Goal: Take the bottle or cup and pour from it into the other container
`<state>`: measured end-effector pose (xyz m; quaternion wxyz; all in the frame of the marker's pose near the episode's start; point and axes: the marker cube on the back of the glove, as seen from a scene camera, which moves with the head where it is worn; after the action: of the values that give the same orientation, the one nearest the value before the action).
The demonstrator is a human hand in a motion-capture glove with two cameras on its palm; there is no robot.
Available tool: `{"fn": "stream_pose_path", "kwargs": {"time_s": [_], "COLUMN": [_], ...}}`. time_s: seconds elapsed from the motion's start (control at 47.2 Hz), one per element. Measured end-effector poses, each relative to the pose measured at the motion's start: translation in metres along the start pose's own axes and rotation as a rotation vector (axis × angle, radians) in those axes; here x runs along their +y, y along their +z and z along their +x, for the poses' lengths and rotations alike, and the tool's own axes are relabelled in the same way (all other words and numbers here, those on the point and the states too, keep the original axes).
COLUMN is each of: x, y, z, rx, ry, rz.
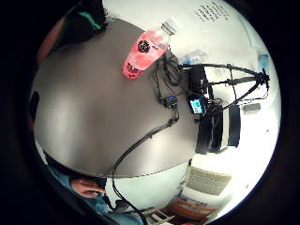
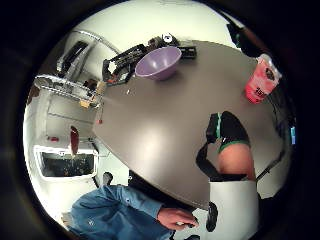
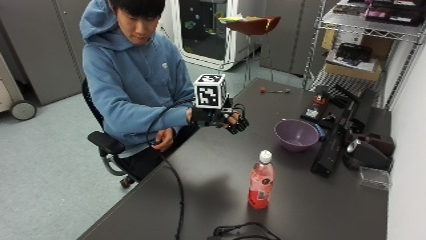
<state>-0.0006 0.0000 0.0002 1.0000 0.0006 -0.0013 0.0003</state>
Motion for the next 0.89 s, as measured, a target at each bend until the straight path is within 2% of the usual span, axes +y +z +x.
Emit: {"fn": "stream_pose_path", "kwargs": {"time_s": [0.635, 0.89], "x": [0.000, 0.004], "y": [0.000, -0.018], "z": [-0.004, 0.018], "rx": [-0.011, -0.028], "ry": [0.011, 0.044], "rz": [0.004, 0.049]}}
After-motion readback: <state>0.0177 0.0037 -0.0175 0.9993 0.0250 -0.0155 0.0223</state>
